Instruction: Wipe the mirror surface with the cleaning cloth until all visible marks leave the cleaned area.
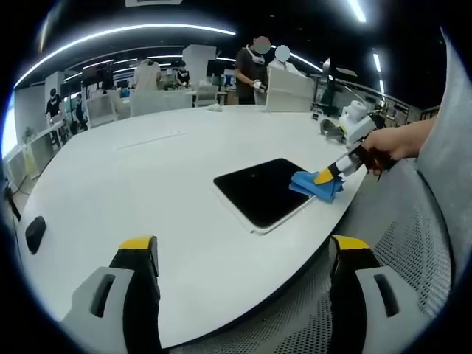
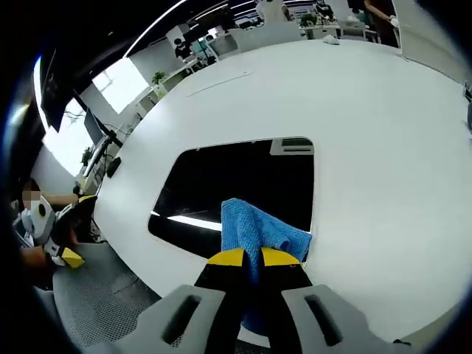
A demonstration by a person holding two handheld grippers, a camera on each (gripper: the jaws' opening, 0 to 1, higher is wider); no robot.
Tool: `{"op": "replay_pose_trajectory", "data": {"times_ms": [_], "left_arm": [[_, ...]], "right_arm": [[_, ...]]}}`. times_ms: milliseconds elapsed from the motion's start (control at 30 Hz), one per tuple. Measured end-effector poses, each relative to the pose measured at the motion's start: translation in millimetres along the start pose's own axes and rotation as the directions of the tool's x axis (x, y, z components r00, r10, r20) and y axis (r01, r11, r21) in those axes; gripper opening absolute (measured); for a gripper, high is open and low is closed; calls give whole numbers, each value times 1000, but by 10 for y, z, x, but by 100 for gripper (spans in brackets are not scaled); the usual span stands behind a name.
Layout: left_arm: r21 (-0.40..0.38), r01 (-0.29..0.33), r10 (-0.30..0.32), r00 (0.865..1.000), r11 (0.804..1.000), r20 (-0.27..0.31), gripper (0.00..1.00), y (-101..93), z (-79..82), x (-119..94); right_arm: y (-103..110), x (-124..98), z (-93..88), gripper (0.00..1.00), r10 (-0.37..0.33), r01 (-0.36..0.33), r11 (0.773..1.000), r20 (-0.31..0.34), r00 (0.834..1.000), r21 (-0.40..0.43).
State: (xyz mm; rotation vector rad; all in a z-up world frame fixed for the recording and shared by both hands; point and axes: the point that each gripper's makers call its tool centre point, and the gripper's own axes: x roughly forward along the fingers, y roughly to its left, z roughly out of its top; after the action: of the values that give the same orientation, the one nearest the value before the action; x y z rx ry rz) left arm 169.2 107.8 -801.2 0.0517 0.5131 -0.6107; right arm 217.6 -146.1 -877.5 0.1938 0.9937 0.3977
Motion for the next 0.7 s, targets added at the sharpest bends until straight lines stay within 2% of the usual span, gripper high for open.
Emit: {"op": "replay_pose_trajectory", "data": {"times_ms": [700], "left_arm": [[3, -3, 3, 1000, 1000, 2, 96, -14, 25, -4]], "right_arm": [[-126, -47, 0, 1, -53, 53, 999, -2, 999, 11]]}}
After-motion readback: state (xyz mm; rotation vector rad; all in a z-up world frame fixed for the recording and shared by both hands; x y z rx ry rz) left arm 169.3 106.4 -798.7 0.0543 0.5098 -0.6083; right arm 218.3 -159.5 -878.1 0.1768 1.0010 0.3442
